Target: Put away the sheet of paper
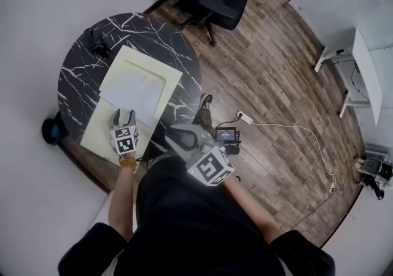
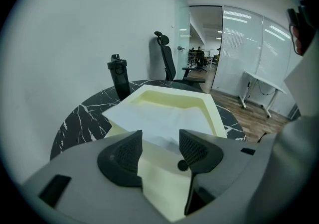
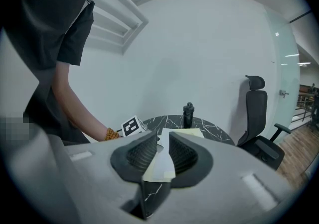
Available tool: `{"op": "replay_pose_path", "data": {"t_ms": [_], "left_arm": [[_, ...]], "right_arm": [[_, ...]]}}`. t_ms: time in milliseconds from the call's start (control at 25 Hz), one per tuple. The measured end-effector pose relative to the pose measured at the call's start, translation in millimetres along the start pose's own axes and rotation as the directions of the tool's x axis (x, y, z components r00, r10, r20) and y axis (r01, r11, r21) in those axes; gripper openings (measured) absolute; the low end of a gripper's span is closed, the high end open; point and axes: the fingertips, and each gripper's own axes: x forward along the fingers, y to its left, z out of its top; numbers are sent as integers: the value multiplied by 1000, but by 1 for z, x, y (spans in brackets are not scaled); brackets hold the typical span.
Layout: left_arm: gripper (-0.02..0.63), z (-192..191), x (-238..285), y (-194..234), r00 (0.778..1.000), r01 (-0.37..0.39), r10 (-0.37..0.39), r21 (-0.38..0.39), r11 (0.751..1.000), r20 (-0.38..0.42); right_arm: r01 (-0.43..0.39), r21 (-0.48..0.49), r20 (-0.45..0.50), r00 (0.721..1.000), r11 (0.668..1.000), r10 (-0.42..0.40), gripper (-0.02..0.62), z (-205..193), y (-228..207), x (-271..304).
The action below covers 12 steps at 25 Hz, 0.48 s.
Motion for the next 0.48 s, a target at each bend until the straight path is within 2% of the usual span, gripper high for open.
{"op": "replay_pose_path", "data": {"t_ms": [120,200,360,400,480], "left_arm": [[244,-7,-8,-1,1000,-9,10,42,999,-13],[244,-16,-6,-7,1000,16,-13,112,994,-25],[244,-32,12,-25,993,101,-77,311,945,-88],[244,-35,18,-28,990,121,-90,331,936,-107],[244,-38,32,-31,982,162,-121,320,933,-145]], "right_arm": [[-3,-3,1,1000,1000,3,67,0,1,0],[-4,-5,1,1000,1000,4,67,-1,1,0],[-9,-7,-1,1000,1000,9,67,-1,3,-1],[-10,-9,-2,1000,1000,10,67,-1,4,-1],[-9,-12,-3,1000,1000,9,67,-2,5,-1]]}}
